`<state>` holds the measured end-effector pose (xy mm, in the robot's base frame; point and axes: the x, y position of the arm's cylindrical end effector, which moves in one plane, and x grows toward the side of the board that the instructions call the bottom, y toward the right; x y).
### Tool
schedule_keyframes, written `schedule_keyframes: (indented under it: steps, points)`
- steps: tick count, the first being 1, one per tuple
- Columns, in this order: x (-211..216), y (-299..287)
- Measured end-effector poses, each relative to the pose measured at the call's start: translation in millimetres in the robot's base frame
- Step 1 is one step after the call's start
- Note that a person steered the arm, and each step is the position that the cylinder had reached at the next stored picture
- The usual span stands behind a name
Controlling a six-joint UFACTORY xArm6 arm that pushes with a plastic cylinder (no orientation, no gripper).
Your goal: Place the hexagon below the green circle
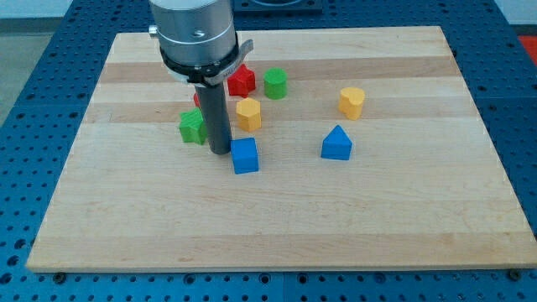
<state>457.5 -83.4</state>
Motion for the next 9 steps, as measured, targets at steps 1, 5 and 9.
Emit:
schedule_keyframes:
  steps: [1,5,9]
  points:
    - [-6.8,0.0]
    - [-48.1,-2.6]
    - [-48.5,66.8]
